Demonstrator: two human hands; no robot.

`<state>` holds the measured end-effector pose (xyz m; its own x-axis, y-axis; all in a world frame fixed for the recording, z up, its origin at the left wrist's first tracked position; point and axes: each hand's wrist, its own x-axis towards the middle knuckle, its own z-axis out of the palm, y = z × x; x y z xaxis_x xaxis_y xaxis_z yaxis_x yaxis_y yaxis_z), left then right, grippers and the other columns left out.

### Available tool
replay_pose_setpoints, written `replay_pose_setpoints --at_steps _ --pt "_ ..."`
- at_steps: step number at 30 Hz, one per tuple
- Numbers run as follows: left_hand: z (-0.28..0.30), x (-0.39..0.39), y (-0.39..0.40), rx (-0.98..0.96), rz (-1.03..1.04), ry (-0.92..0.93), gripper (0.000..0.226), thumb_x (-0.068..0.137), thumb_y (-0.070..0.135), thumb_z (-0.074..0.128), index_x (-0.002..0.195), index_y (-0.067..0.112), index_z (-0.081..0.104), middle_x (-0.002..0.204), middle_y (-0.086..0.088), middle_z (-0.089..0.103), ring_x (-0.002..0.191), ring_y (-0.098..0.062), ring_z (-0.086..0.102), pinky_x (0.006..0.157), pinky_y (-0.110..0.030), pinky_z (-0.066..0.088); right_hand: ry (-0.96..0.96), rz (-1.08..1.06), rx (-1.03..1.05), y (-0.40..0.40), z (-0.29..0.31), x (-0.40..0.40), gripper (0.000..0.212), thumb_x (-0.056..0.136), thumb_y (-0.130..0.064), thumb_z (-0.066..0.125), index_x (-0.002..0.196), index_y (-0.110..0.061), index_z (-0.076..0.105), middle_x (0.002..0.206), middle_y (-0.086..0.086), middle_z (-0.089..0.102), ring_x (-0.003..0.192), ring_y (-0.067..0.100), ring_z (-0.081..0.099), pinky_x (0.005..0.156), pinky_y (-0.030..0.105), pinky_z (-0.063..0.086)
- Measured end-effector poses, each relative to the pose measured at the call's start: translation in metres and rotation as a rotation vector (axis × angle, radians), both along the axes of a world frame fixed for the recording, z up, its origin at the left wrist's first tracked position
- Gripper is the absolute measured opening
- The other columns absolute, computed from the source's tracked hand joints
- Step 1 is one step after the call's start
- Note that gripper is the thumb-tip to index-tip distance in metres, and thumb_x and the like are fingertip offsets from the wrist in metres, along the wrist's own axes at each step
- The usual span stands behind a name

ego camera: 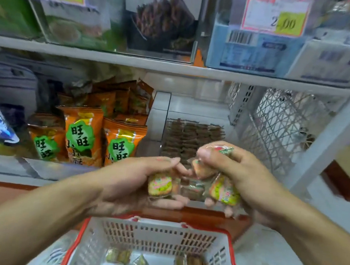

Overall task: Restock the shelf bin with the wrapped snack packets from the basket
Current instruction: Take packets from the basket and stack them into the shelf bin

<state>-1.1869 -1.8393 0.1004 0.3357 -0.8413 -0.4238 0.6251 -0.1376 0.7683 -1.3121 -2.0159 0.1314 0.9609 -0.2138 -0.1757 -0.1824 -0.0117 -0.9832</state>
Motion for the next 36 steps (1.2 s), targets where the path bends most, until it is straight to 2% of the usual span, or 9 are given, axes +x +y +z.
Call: replay_pose_setpoints --at_steps 4,8,13,17,20,27,30,34,36 --pt "-0.015 -0.021 -0.014 0.019 0.065 0.049 0.038 0.072 0.034 0.076 0.099 0.007 0.076 0.117 -0.024 0.069 0.109 -0.045 0.068 0.072 -0.042 0.065 -0.128 -0.283 -0.15 0.006 -0.028 0.02 0.063 0.066 -0.083 0.067 0.091 -0.025 0.07 0.086 0.007 0.076 0.067 0.023 0.07 0.042 0.025 0.049" --pt "-0.023 -0.025 -0.017 -0.047 0.016 0.182 0.056 0.071 0.038 0.079 0.117 0.007 0.073 0.134 -0.036 0.057 0.124 -0.049 0.059 0.082 -0.045 0.064 -0.353 -0.425 -0.243 0.012 -0.039 0.034 0.059 0.075 -0.079 0.062 0.087 -0.022 0.07 0.078 0.0 0.074 0.069 0.006 0.065 0.064 0.021 0.051" --pt "-0.019 -0.022 -0.023 -0.069 0.118 -0.153 0.045 0.069 0.062 0.081 0.103 0.033 0.081 0.132 -0.007 0.07 0.129 -0.026 0.062 0.115 -0.05 0.041 -0.431 -0.465 -0.284 0.024 -0.045 0.049 0.053 0.081 -0.077 0.058 0.09 -0.026 0.066 0.079 -0.007 0.071 0.072 0.002 0.065 0.068 0.018 0.049" --pt "-0.013 -0.021 -0.021 -0.123 0.13 -0.123 0.041 0.052 0.047 0.093 0.089 0.034 0.083 0.126 -0.01 0.072 0.119 -0.025 0.067 0.111 -0.049 0.047 -0.379 -0.475 -0.226 0.027 -0.047 0.055 0.053 0.077 -0.082 0.057 0.088 -0.032 0.065 0.078 -0.009 0.07 0.073 0.004 0.063 0.07 0.024 0.049" --pt "-0.011 -0.017 -0.02 -0.166 0.135 -0.105 0.037 0.05 0.041 0.08 0.085 0.031 0.084 0.112 -0.006 0.077 0.107 -0.022 0.07 0.1 -0.045 0.053 -0.3 -0.456 -0.024 0.029 -0.042 0.055 0.055 0.071 -0.083 0.062 0.088 -0.031 0.07 0.085 -0.008 0.075 0.079 0.005 0.07 0.068 0.017 0.053" --pt "-0.014 -0.018 -0.019 -0.154 0.163 -0.062 0.027 0.051 0.027 0.079 0.077 0.025 0.084 0.105 -0.01 0.077 0.101 -0.024 0.072 0.093 -0.042 0.056 -0.12 -0.452 0.256 0.039 -0.044 0.039 0.062 0.072 -0.082 0.063 0.083 -0.024 0.081 0.087 0.009 0.079 0.084 0.024 0.077 0.087 0.048 0.059" --pt "-0.015 -0.018 -0.019 -0.131 0.129 -0.088 0.016 0.056 0.024 0.083 0.072 0.026 0.084 0.092 -0.005 0.079 0.09 -0.019 0.075 0.09 -0.039 0.059 -0.102 -0.472 0.262 0.038 -0.041 0.036 0.052 0.078 -0.074 0.06 0.079 -0.026 0.08 0.083 0.008 0.079 0.078 0.022 0.077 0.073 0.038 0.061" --pt "-0.018 -0.012 -0.02 -0.099 0.173 -0.103 0.011 0.074 0.021 0.083 0.084 0.025 0.084 0.114 -0.015 0.076 0.111 -0.031 0.071 0.096 -0.047 0.058 -0.074 -0.387 0.163 0.017 -0.026 0.032 0.053 0.081 -0.067 0.062 0.088 -0.018 0.08 0.087 0.004 0.079 0.076 0.014 0.076 0.062 0.018 0.056" --pt "-0.021 -0.009 -0.02 -0.107 0.271 0.019 0.031 0.068 0.015 0.079 0.098 0.01 0.08 0.114 -0.024 0.074 0.105 -0.037 0.073 0.078 -0.045 0.064 -0.082 -0.337 0.164 0.003 -0.02 0.03 0.05 0.079 -0.058 0.068 0.094 -0.012 0.079 0.083 0.0 0.076 0.065 0.009 0.068 0.053 0.016 0.051"
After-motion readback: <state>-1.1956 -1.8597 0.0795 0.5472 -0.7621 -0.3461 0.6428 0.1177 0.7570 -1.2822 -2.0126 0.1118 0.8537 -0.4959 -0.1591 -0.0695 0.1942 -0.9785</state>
